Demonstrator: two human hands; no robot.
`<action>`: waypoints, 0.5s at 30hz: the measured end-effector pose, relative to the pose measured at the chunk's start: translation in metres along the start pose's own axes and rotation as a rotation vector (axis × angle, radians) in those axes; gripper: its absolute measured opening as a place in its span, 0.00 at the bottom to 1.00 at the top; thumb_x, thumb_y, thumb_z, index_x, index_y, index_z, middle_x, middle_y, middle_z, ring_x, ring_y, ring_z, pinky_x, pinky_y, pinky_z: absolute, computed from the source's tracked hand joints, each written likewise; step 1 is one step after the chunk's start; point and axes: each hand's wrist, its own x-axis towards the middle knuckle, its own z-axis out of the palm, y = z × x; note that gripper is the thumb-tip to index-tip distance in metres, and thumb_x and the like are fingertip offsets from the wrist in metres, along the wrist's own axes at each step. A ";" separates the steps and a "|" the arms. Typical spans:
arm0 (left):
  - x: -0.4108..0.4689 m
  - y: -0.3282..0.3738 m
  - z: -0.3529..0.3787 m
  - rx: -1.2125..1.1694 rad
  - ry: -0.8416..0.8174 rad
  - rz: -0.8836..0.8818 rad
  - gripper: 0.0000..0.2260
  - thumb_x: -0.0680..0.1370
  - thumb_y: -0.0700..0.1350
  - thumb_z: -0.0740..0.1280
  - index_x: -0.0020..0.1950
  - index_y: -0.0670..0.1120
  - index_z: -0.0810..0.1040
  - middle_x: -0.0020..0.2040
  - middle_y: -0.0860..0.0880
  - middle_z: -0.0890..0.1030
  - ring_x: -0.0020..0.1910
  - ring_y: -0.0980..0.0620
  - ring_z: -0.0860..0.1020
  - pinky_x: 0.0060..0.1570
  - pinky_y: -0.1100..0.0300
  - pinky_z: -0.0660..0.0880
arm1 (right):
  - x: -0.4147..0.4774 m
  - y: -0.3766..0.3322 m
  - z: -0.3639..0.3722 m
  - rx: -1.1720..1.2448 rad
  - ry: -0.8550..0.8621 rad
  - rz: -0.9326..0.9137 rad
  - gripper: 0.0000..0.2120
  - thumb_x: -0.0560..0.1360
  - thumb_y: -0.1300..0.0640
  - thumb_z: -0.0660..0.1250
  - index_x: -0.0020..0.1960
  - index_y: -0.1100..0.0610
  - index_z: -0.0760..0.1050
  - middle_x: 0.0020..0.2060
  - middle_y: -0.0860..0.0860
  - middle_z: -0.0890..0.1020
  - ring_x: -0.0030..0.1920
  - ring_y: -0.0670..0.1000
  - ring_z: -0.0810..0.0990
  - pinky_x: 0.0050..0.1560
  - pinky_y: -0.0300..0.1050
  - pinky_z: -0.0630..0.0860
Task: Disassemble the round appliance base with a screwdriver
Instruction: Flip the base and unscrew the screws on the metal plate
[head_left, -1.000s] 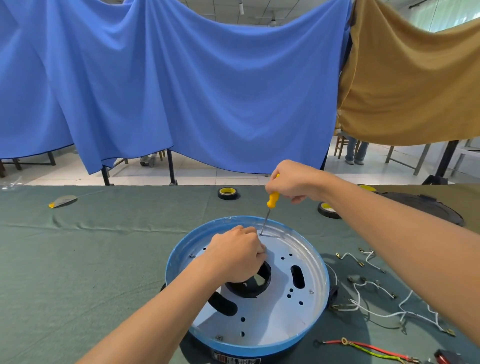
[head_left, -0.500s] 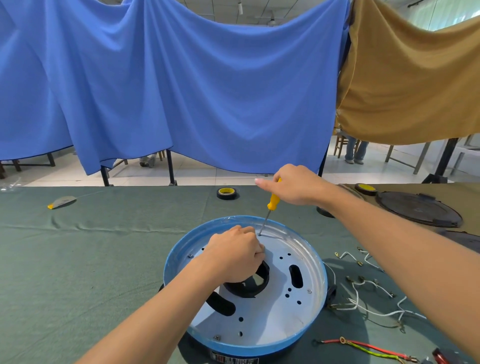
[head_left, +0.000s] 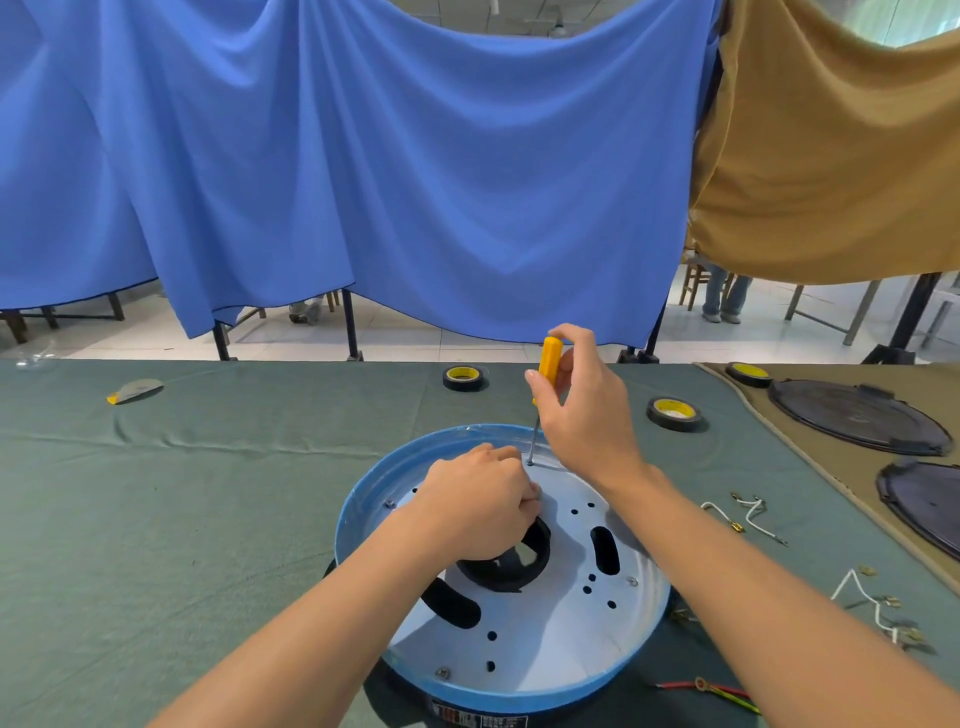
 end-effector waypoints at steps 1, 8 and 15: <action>0.000 0.000 0.000 0.000 0.001 0.000 0.15 0.82 0.55 0.56 0.63 0.55 0.79 0.59 0.54 0.74 0.60 0.51 0.69 0.33 0.59 0.59 | -0.001 0.000 0.000 0.013 -0.008 -0.003 0.17 0.78 0.54 0.66 0.64 0.53 0.66 0.41 0.48 0.76 0.38 0.48 0.76 0.38 0.45 0.76; 0.000 0.001 -0.001 -0.003 0.000 -0.005 0.15 0.82 0.55 0.57 0.63 0.54 0.78 0.59 0.54 0.74 0.59 0.52 0.70 0.32 0.61 0.58 | -0.003 0.000 -0.002 0.132 -0.002 0.071 0.17 0.80 0.59 0.62 0.67 0.51 0.67 0.38 0.54 0.79 0.39 0.54 0.80 0.41 0.56 0.78; 0.000 0.001 -0.001 -0.010 0.003 -0.006 0.15 0.82 0.55 0.57 0.63 0.54 0.79 0.59 0.55 0.74 0.60 0.53 0.70 0.31 0.62 0.57 | -0.003 -0.002 -0.007 0.178 0.097 0.084 0.18 0.74 0.58 0.72 0.63 0.52 0.75 0.41 0.51 0.78 0.40 0.50 0.79 0.35 0.41 0.81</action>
